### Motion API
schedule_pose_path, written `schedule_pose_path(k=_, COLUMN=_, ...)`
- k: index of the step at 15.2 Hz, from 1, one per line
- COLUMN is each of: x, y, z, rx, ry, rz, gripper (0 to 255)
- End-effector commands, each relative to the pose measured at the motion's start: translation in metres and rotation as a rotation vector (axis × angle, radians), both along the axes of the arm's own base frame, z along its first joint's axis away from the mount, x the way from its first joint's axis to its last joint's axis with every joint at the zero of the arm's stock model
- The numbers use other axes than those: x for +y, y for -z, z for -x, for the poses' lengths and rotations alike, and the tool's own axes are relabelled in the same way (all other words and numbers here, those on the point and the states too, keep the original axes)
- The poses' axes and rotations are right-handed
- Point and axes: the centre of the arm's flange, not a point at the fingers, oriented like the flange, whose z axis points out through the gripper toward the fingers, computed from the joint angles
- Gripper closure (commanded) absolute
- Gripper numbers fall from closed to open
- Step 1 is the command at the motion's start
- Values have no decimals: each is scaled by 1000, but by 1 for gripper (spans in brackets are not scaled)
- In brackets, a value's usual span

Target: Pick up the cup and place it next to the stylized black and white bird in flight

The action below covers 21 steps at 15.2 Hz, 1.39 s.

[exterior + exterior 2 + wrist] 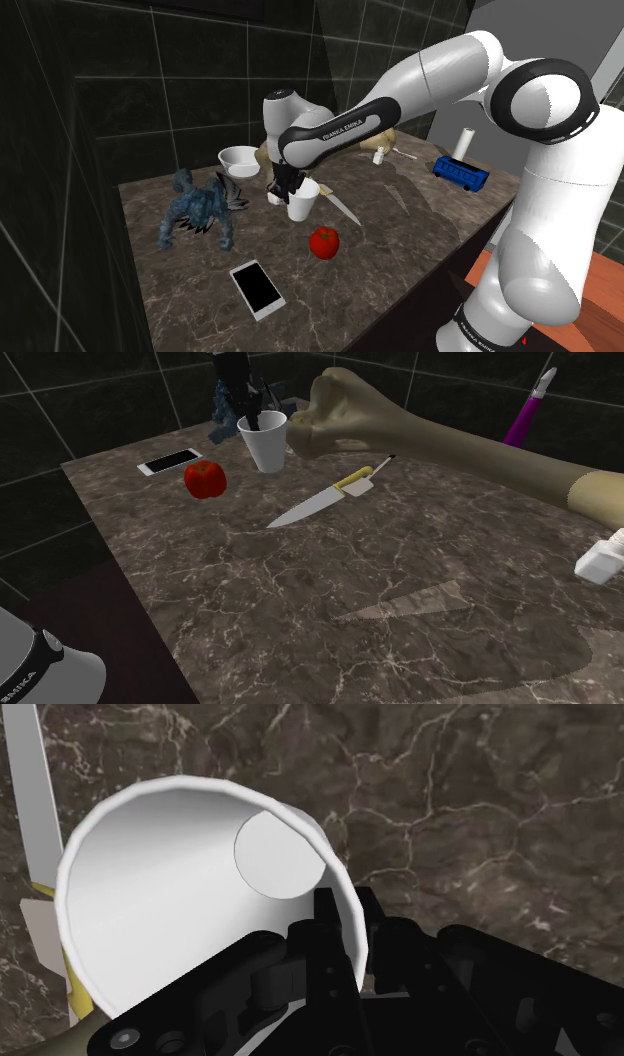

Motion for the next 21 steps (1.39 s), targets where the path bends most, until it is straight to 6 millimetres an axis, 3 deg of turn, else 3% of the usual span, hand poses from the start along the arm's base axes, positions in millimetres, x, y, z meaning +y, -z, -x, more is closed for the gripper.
schedule_pose_path(k=1, x=-4, y=2, z=-1, rx=3, ry=5, rz=3, gripper=255)
schedule_pose_path(k=3, x=-4, y=2, z=-1, rx=3, ry=5, rz=3, gripper=255)
schedule_pose_path(k=4, x=-4, y=3, z=-1, rx=3, ry=5, rz=3, gripper=0)
schedule_pose_path(k=9, x=-4, y=2, z=-1, rx=3, ry=5, rz=3, gripper=0)
schedule_pose_path(k=13, x=7, y=-47, z=2, rx=3, ry=5, rz=3, gripper=0)
schedule_pose_path(k=21, x=7, y=-47, z=2, rx=3, ry=5, rz=3, gripper=0)
